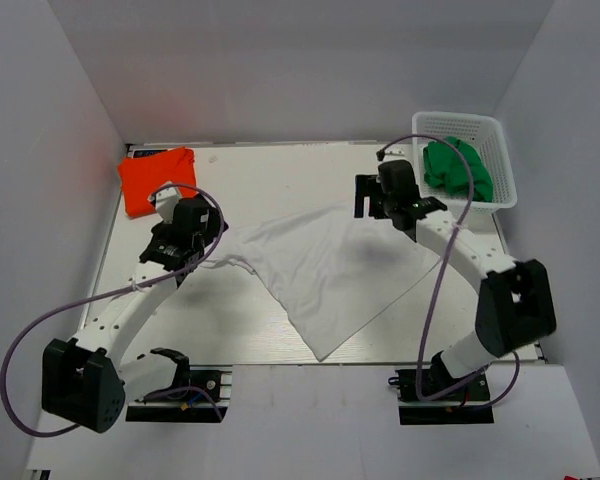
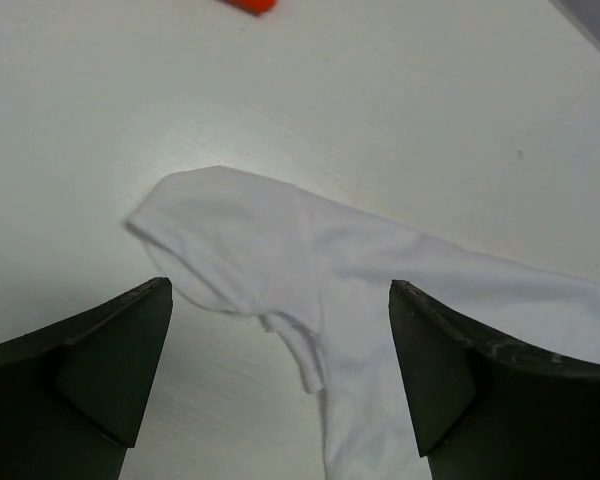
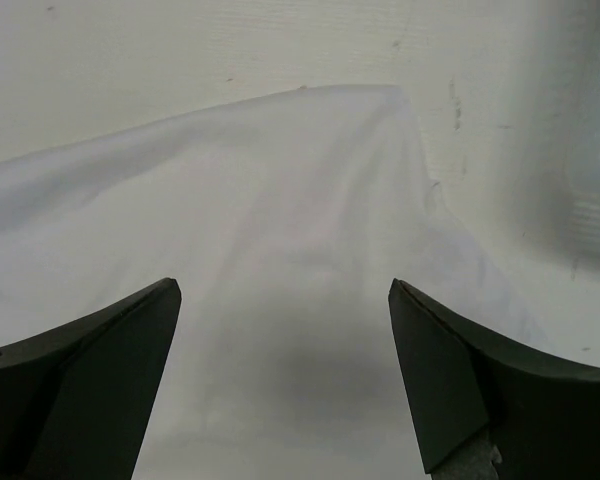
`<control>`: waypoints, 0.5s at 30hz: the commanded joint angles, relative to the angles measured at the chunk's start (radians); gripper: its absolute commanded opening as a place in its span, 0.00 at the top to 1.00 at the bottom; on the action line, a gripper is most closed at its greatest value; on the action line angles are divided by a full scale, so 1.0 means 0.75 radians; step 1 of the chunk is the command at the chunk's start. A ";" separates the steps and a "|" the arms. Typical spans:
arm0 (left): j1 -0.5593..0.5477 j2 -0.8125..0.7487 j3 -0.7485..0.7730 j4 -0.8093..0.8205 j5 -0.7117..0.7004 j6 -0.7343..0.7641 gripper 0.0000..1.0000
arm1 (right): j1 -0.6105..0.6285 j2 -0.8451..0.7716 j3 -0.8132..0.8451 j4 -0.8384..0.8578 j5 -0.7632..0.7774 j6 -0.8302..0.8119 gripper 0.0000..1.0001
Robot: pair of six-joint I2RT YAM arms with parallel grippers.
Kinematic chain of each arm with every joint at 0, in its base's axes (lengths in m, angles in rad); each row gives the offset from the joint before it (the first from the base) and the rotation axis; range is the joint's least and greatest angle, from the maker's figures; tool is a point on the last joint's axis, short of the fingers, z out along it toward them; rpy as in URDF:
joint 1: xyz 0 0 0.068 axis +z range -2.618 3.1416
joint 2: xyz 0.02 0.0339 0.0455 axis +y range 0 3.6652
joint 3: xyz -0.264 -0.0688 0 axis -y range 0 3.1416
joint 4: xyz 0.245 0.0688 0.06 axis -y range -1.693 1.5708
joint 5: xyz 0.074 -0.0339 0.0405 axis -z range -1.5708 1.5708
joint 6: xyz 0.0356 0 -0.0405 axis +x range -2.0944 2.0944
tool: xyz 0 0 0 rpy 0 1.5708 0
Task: Fold and stack the t-shirts
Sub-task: Flatten out the tshirt
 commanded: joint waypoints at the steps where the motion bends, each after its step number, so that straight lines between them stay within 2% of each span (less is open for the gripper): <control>1: 0.003 0.023 -0.041 0.246 0.177 0.179 0.01 | 0.024 -0.130 -0.171 -0.026 -0.180 0.130 0.10; 5: 0.003 0.244 0.041 0.279 0.304 0.222 0.01 | 0.052 -0.247 -0.406 0.003 -0.323 0.204 0.10; 9: 0.003 0.467 0.106 0.267 0.362 0.209 0.01 | 0.059 -0.260 -0.501 0.025 -0.332 0.264 0.10; 12: 0.003 0.582 0.119 0.314 0.374 0.165 0.01 | 0.061 -0.180 -0.505 0.044 -0.336 0.290 0.10; 15: 0.003 0.637 0.119 0.338 0.327 0.148 0.01 | 0.059 0.022 -0.444 0.072 -0.311 0.288 0.10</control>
